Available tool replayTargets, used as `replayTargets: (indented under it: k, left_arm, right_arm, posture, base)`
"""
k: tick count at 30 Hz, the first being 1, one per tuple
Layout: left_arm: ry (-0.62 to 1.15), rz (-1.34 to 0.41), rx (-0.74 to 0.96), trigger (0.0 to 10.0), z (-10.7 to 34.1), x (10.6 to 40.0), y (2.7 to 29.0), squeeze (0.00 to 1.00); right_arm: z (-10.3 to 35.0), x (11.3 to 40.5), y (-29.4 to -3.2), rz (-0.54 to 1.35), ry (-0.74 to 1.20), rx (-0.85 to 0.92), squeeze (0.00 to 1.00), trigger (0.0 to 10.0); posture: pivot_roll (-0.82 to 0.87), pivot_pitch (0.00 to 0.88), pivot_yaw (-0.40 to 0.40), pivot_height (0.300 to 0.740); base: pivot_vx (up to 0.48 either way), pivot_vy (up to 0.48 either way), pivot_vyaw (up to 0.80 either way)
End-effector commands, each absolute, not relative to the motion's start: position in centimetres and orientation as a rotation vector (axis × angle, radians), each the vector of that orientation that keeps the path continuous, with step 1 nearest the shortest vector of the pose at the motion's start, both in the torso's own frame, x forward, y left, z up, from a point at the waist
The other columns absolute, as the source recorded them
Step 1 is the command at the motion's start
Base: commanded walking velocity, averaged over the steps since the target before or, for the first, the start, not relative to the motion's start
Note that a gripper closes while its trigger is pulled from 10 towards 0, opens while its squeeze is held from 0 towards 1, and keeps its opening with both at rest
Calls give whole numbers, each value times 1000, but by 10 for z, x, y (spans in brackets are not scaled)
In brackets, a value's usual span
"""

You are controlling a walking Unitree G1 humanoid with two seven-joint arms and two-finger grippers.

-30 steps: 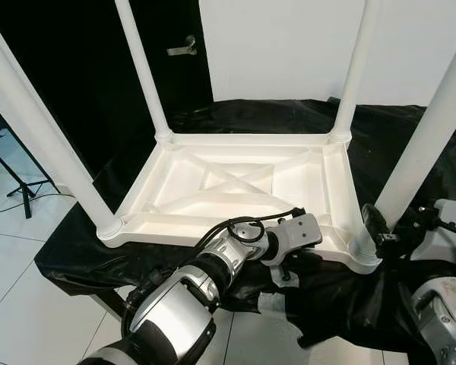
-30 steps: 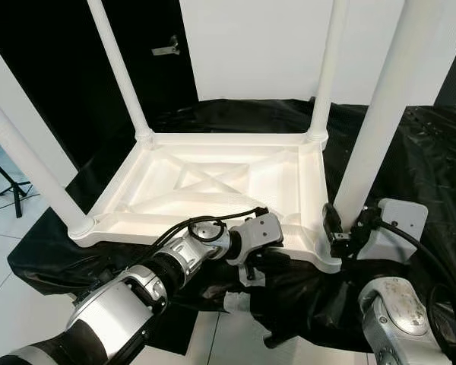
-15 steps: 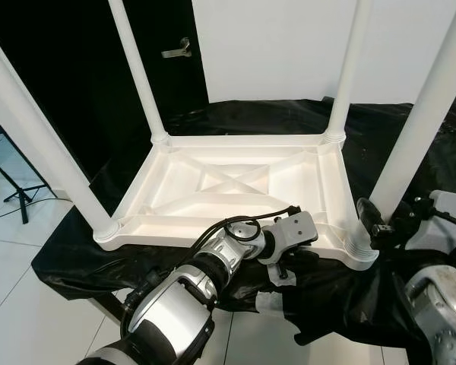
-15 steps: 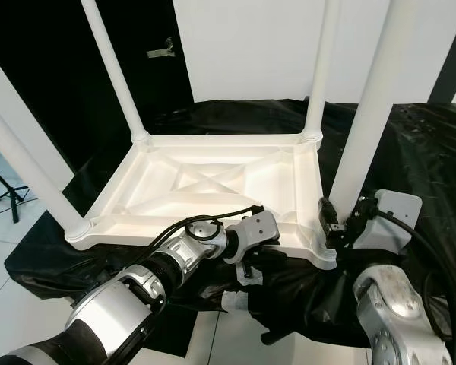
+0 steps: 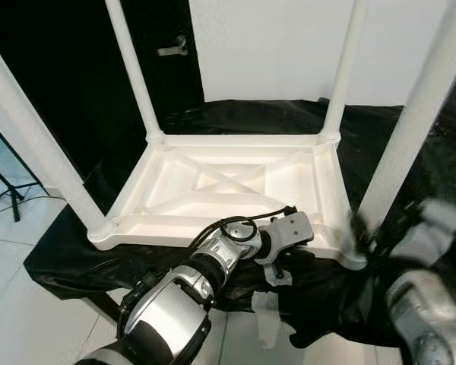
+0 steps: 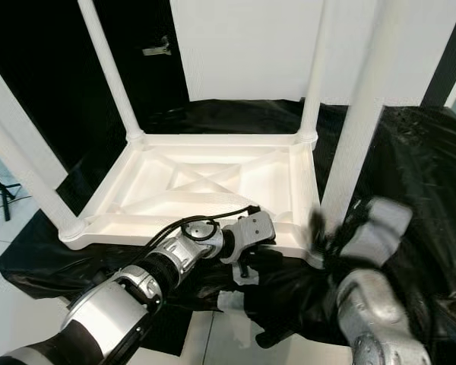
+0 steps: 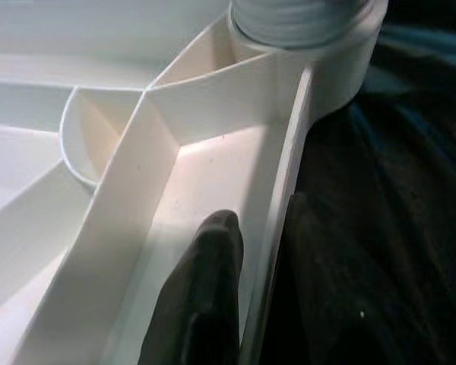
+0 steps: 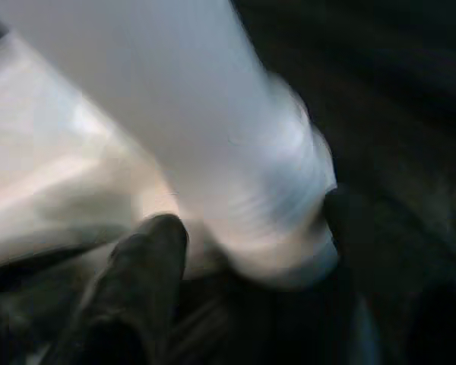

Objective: Building children table

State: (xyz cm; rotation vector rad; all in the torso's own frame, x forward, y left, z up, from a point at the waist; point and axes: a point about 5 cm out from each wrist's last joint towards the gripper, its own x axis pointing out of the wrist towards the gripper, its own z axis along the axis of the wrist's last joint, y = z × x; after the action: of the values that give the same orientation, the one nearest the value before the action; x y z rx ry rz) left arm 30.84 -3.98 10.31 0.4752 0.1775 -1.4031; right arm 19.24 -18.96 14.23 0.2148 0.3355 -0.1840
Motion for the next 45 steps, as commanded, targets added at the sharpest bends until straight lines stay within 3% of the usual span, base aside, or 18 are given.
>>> replayTargets:
  k: [1, 13, 18, 30, 38, 39, 45]
  left_arm:
    - [242, -1321, 477, 10000, 86, 306, -33, 0]
    - [238, -1328, 480, 10000, 86, 305, -35, 0]
    - [233, -1341, 477, 10000, 86, 303, -38, 0]
    - [216, -1357, 481, 10000, 86, 300, -43, 0]
    - [211, -1349, 482, 10000, 87, 301, -42, 0]
    - [208, -1339, 485, 10000, 87, 303, -40, 0]
    - [208, -1329, 488, 10000, 88, 305, -37, 0]
  right_arm:
    - [144, 195, -182, -139, 331, 200, 0, 10000]
    - [168, 199, -183, -56, 150, -161, 0, 10000]
    - [167, 197, -201, -83, 122, -292, 0, 10000]
    - [173, 228, -218, 107, 7, -375, 0, 10000]
    - [167, 247, -222, 214, 12, -329, 0, 10000]
    - [163, 251, -226, 257, 37, -285, 0, 0]
    - [160, 249, -233, 271, 66, -212, 0, 0]
  posture:
    - [-51, 0, 140, 740]
    - [-68, 0, 141, 740]
    - [-83, 0, 136, 740]
    - [-92, 0, 136, 740]
    - [-67, 0, 127, 740]
    - [-58, 0, 126, 740]
    - [-50, 0, 127, 740]
  base:
    - [0, 0, 0]
    - [0, 0, 0]
    - [0, 0, 0]
    - [0, 0, 0]
    - [0, 0, 0]
    - [0, 0, 0]
    - [0, 0, 0]
